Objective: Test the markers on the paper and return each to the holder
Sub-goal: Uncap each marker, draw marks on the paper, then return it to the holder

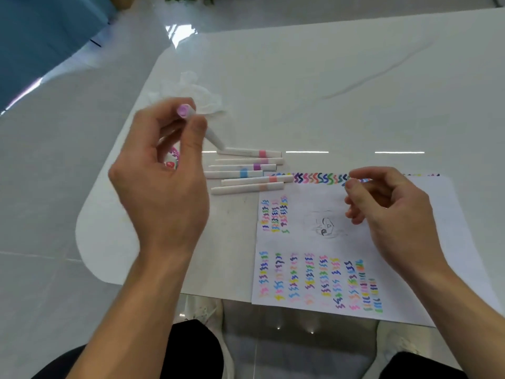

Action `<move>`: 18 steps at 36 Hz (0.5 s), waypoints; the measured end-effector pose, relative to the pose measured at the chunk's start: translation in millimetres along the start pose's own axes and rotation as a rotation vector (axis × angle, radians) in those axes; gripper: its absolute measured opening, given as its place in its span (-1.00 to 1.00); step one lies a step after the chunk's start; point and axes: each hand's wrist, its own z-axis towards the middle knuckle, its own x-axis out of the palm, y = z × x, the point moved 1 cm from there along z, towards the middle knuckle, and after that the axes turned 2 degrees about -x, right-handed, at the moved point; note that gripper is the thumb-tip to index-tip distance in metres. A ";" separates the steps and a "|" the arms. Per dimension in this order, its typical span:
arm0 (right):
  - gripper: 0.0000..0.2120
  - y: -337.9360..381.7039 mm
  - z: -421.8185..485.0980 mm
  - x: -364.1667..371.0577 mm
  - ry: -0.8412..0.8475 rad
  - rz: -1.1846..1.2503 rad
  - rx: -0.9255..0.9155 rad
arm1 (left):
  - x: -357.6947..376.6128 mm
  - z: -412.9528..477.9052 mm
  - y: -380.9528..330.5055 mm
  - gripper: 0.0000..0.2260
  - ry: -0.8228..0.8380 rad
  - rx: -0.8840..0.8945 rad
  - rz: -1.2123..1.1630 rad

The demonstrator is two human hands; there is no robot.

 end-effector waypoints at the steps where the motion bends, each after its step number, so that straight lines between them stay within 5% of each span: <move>1: -0.88 0.6 -0.5 1.2 0.003 -0.018 -0.009 | -3.5 1.7 0.6 -0.81 -0.025 0.025 0.019; 7: -0.84 1.6 -4.1 5.1 0.009 -0.151 -0.109 | -19.8 6.9 7.8 -0.83 -0.113 0.101 0.124; 18: -0.71 -0.6 -7.9 13.9 0.119 -0.404 -0.285 | -31.4 8.7 26.4 -0.77 -0.026 0.096 0.289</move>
